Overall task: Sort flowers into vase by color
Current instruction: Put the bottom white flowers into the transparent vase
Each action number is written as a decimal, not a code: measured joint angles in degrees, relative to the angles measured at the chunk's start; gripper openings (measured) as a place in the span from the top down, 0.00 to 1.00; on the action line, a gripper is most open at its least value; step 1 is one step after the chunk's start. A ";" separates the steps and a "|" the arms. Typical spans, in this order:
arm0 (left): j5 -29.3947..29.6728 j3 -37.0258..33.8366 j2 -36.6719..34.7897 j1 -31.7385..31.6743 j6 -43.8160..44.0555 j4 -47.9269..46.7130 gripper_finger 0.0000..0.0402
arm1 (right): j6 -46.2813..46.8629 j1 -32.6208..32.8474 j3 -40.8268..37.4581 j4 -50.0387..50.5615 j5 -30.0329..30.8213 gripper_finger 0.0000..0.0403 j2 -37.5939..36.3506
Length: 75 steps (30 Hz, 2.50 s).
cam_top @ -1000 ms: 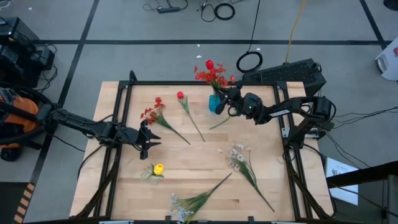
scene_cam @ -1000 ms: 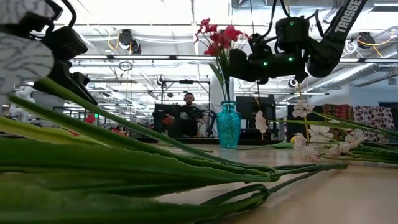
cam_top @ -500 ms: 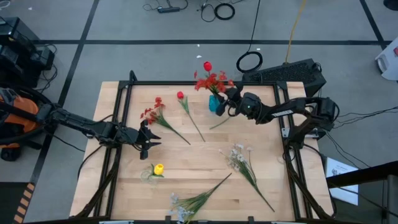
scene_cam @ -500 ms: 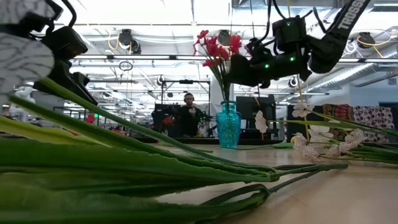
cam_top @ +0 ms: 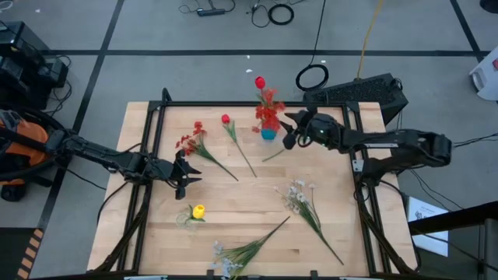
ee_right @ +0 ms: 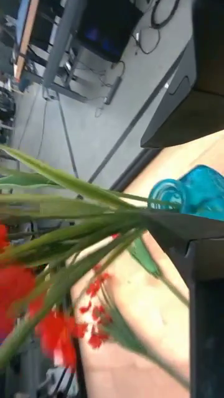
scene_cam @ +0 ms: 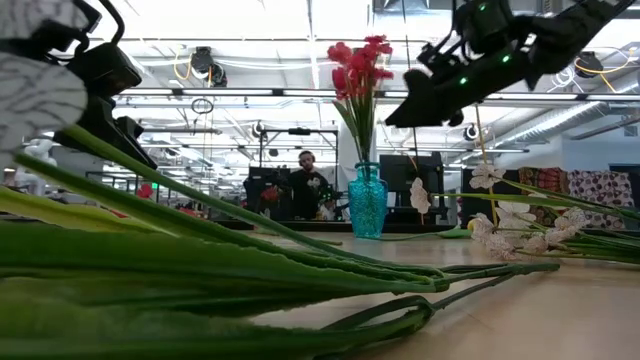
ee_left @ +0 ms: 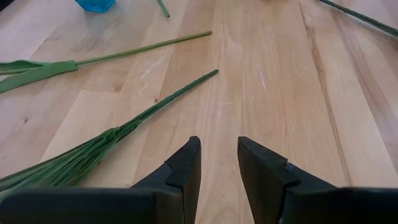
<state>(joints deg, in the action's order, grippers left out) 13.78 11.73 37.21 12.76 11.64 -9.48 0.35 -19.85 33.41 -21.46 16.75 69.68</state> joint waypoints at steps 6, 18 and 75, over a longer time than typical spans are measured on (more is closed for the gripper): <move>0.00 0.00 0.00 -0.01 0.00 -0.02 0.72 | 8.30 1.98 0.02 7.69 -0.20 0.62 -7.29; 0.00 0.00 0.02 -0.01 -0.07 -0.08 0.72 | 8.92 11.79 0.02 13.78 -0.44 0.78 -11.46; -6.75 0.00 0.11 0.01 2.93 -1.50 0.72 | 18.27 49.77 94.55 91.85 -12.68 0.48 70.75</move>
<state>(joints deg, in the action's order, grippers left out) 7.03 11.73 37.32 12.78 14.57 -10.97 18.62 29.91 127.96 70.39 4.07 140.43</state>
